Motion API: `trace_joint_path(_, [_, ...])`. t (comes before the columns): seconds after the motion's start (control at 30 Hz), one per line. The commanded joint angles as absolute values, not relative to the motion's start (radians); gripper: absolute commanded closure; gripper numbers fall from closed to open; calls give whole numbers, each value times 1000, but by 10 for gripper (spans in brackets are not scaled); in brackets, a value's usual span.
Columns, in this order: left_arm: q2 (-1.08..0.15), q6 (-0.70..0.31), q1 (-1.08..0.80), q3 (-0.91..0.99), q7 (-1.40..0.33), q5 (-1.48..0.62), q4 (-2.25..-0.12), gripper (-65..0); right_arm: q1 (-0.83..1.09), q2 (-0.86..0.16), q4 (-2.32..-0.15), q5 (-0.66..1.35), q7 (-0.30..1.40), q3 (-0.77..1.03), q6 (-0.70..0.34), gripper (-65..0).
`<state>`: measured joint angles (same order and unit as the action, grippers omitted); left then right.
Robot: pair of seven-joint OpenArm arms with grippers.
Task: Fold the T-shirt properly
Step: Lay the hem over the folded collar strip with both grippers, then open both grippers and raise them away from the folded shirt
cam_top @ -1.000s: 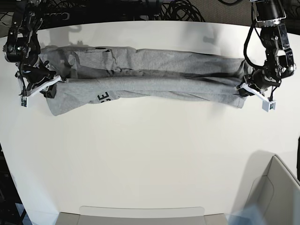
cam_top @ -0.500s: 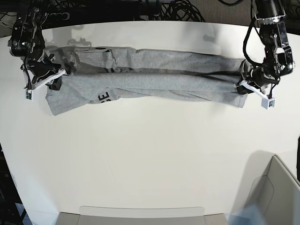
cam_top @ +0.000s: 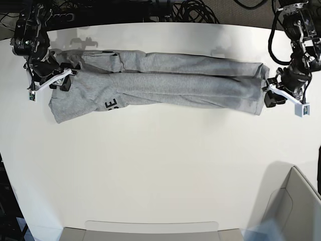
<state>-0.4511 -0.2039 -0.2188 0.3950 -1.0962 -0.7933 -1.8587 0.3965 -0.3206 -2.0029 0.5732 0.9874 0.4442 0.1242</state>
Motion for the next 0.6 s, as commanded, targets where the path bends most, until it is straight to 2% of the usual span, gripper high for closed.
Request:
trace_joint_path(0.0, [-460,-209,-226,398,-1067,-805,-1883,-266,390,-331,-2020,579,969,453,124,-243])
trace_joint_path(0.13, [-461,-203,-255,400,-1013,-803,-1886,-270,389,-331,-2020,579,969,447,122,-270])
trace_joint_path(0.3, [-456,-53,-200,447,-969,-809,-1893,-257,386,-326,-2020,581,964,444,122,-277])
trace_joint_path(0.57, [-438,-47,39,595,-941,-809,-1940,-190,249,-265,-2068,584,961,452,120,-275])
